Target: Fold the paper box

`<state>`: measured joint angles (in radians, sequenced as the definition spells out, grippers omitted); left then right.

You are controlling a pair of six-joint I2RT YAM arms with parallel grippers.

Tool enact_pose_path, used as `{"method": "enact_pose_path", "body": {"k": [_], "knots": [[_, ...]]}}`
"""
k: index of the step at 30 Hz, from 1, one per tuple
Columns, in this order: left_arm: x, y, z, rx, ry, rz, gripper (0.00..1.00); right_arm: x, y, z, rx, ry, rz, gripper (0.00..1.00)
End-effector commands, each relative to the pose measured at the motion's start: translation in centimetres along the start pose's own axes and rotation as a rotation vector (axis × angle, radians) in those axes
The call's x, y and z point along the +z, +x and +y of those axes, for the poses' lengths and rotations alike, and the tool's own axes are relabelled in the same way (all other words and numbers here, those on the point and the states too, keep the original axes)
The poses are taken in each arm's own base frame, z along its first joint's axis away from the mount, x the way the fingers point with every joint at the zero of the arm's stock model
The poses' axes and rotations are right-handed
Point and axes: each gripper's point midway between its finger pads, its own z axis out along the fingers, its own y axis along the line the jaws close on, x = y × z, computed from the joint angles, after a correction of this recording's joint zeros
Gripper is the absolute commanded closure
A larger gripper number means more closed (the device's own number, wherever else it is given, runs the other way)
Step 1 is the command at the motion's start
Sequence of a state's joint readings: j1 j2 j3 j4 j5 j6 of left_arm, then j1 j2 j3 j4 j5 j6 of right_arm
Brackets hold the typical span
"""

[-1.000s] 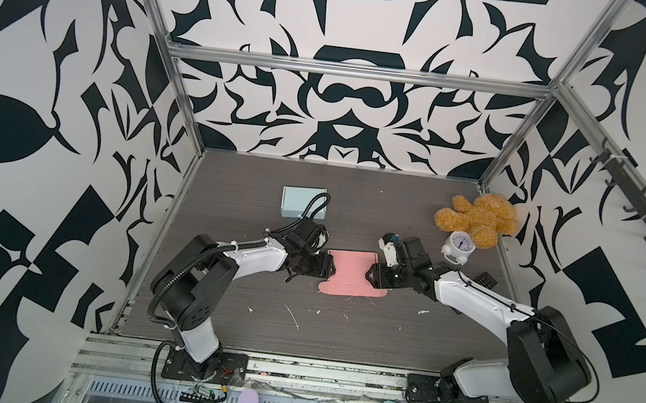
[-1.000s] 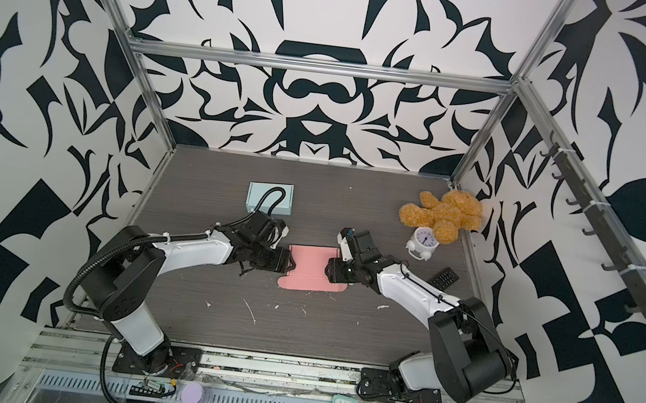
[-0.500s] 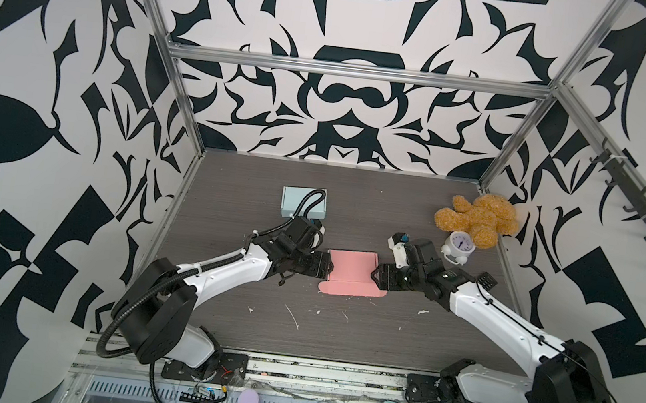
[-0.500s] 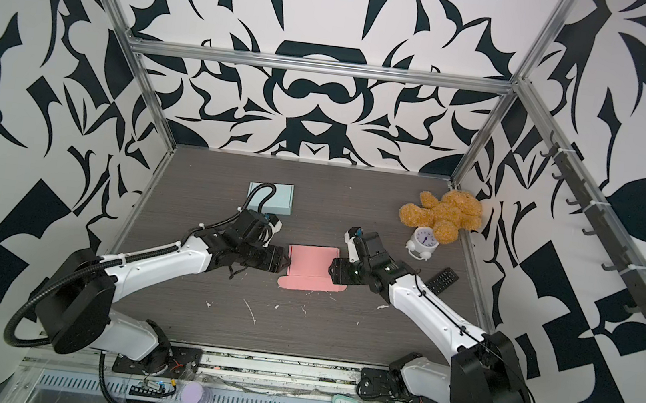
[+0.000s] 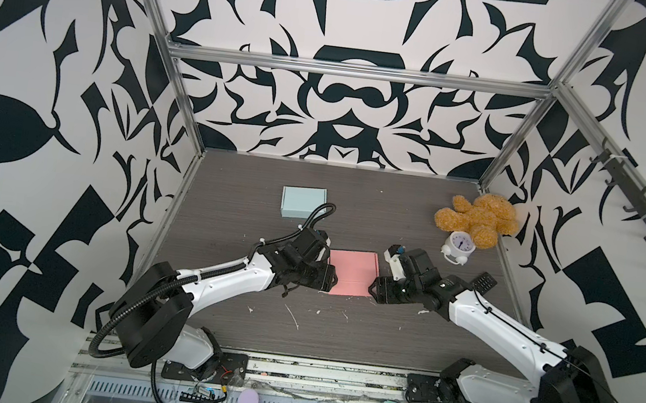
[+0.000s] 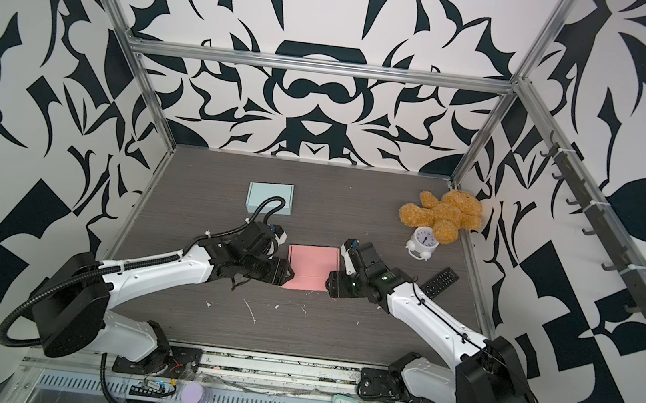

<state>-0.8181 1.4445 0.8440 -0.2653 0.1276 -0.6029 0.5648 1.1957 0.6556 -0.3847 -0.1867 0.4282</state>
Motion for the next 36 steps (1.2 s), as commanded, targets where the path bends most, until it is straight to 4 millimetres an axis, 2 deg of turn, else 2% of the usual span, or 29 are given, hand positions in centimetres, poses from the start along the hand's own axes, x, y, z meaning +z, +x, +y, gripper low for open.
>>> {"method": "enact_pose_path", "body": {"k": [1, 26, 36], "knots": [[0.7, 0.1, -0.3, -0.016, 0.014, 0.014, 0.34, 0.6, 0.1, 0.1, 0.02, -0.006, -0.002, 0.27], [3.3, 1.0, -1.3, -0.047, 0.077, 0.059, 0.37, 2.5, 0.1, 1.6, 0.009, -0.047, 0.028, 0.26], [3.3, 1.1, -1.8, -0.045, 0.093, 0.057, 0.38, 2.6, 0.3, 2.7, 0.002, -0.071, 0.024, 0.26]]}}
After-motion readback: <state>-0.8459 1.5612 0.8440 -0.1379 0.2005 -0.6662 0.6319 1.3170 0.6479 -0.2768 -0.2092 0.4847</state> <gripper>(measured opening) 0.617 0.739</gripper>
